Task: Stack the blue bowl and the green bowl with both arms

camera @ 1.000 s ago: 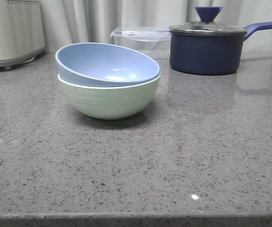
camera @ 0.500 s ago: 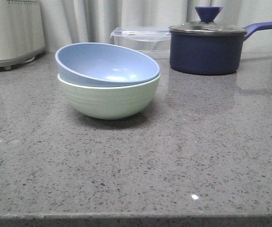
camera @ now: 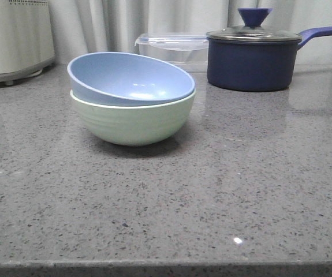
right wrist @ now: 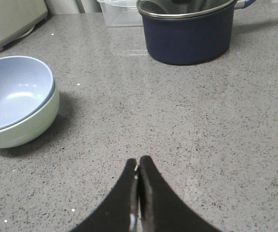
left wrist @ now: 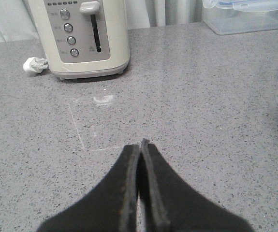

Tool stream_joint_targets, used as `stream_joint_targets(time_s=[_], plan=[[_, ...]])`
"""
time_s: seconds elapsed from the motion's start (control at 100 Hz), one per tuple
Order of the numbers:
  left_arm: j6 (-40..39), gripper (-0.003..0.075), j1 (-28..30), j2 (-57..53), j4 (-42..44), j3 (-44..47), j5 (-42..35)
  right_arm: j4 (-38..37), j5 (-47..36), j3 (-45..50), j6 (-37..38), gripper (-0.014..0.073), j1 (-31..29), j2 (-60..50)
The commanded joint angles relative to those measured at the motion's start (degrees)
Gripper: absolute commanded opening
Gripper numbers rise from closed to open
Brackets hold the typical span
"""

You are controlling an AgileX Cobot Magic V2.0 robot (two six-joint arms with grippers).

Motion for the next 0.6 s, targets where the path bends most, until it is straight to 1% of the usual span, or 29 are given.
stream_joint_targets(time_s=[0.0, 0.32, 0.52, 0.59], plan=[[-0.25, -0.002, 0.22, -0.67, -0.04, -1.13, -4.71, -0.53, -4.46, -1.47, -0.26, -0.0067, -0.32, 0.25], [-0.25, -0.002, 3.96, -10.38, -0.14, 5.27, -4.79, -0.53, -4.46, -1.47, -0.26, -0.0067, -0.32, 0.25], [-0.25, -0.002, 4.06, -17.69, -0.14, 12.72, -5.14, -0.53, -4.46, -1.47, -0.26, -0.0067, -0.32, 0.25], [-0.25, -0.002, 4.06, -20.19, -0.14, 16.02, -6.9, -0.53, -4.46, -1.47, -0.26, -0.0067, -0.32, 0.25]])
